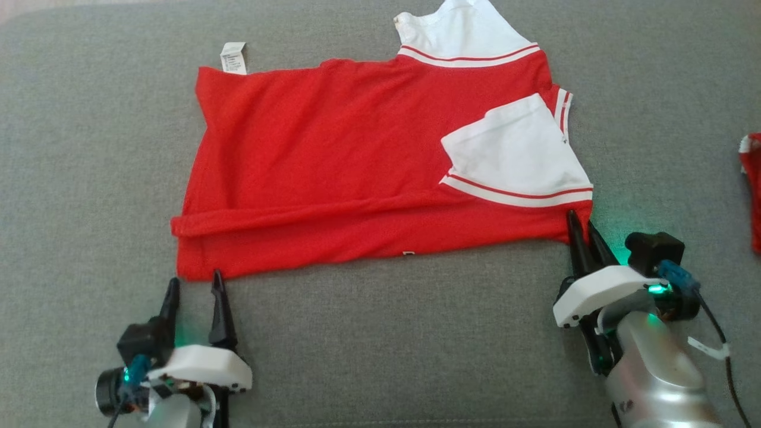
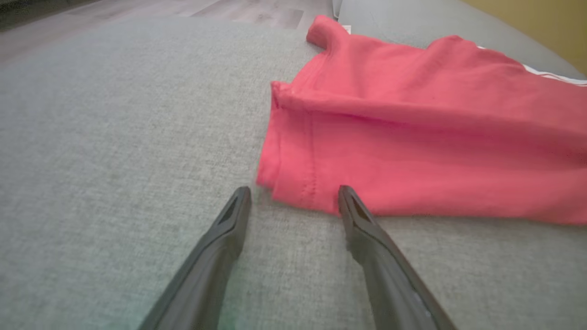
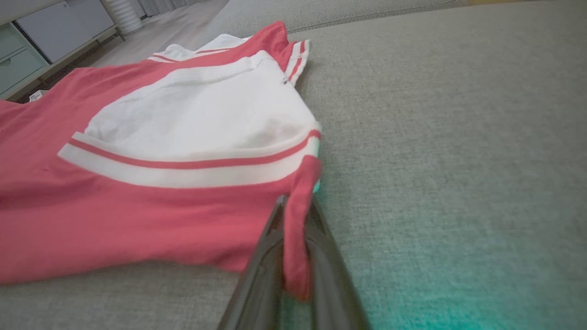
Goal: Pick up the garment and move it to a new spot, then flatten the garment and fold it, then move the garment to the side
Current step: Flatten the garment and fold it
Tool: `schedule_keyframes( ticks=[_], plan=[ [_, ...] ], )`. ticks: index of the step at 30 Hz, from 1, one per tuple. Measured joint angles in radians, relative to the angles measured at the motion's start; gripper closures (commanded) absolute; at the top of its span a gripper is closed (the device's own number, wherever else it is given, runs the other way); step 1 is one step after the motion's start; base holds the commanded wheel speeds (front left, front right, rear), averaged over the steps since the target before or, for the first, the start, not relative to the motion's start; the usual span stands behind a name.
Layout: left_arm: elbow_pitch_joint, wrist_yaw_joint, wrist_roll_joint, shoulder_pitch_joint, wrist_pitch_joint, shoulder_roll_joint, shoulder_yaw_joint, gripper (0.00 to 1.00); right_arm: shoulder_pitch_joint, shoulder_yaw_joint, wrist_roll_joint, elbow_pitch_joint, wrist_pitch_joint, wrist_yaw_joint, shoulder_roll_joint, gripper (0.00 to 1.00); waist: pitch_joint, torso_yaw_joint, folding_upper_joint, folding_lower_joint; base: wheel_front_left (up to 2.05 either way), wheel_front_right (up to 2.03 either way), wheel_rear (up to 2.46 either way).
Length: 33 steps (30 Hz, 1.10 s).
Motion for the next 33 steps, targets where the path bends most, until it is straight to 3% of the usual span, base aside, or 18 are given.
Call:
schedule_keyframes(
  ticks=[6,7,8,9,15,28,29,30,31,33],
  plan=[
    [0.074,-0.021,-0.037,-0.071,-0.001,0.000,0.023,0.00,0.001,0.017,0.006,-0.024,0.000,0.000,0.000,1.00,0.010,-0.008,0.0000,0.0000,0.00,0.00,0.00],
    [0.092,-0.030,-0.040,-0.083,-0.002,0.000,0.022,0.17,0.002,0.017,0.007,-0.028,0.001,0.000,0.000,1.00,0.009,-0.008,0.0000,0.0000,0.00,0.00,0.00],
    [0.107,-0.039,-0.041,-0.091,-0.002,0.000,0.020,0.85,0.002,0.017,0.008,-0.030,0.001,0.000,0.000,1.00,0.008,-0.009,0.0000,0.0000,0.00,0.00,0.00],
    [0.121,-0.052,-0.048,-0.098,-0.002,0.001,0.018,1.00,0.004,0.016,0.013,-0.032,0.001,0.000,0.000,1.00,0.006,-0.010,0.0000,0.0000,0.00,0.00,0.00],
    [0.151,-0.095,-0.090,-0.100,-0.003,0.000,-0.003,1.00,0.034,0.008,0.034,-0.051,0.012,0.000,0.001,1.00,-0.029,-0.011,0.0000,0.0001,0.00,0.00,0.00],
    [-0.021,-0.094,-0.073,0.121,0.000,-0.004,0.052,1.00,0.214,-0.018,0.094,-0.123,0.016,0.000,0.007,1.00,-0.177,-0.010,0.0000,-0.0003,0.00,0.00,0.00],
    [-0.019,-0.091,-0.073,0.138,0.000,-0.004,0.049,1.00,0.228,-0.018,0.097,-0.128,0.016,0.000,0.007,0.64,-0.183,-0.010,0.0000,-0.0003,0.00,0.00,0.00],
    [-0.014,-0.089,-0.075,0.151,0.000,-0.004,0.046,0.68,0.239,-0.019,0.099,-0.133,0.017,0.000,0.007,0.00,-0.186,-0.009,0.0000,-0.0003,0.00,0.00,0.00],
    [-0.010,-0.082,-0.075,0.158,0.000,-0.004,0.044,0.00,0.246,-0.021,0.099,-0.137,0.018,0.000,0.008,0.00,-0.185,-0.007,0.0000,-0.0004,0.00,0.00,0.00],
    [-0.011,-0.069,-0.074,0.155,0.000,-0.002,0.046,0.00,0.246,-0.030,0.089,-0.149,0.018,0.000,0.007,0.00,-0.173,-0.007,0.0000,-0.0003,0.00,0.00,0.00]
  ],
)
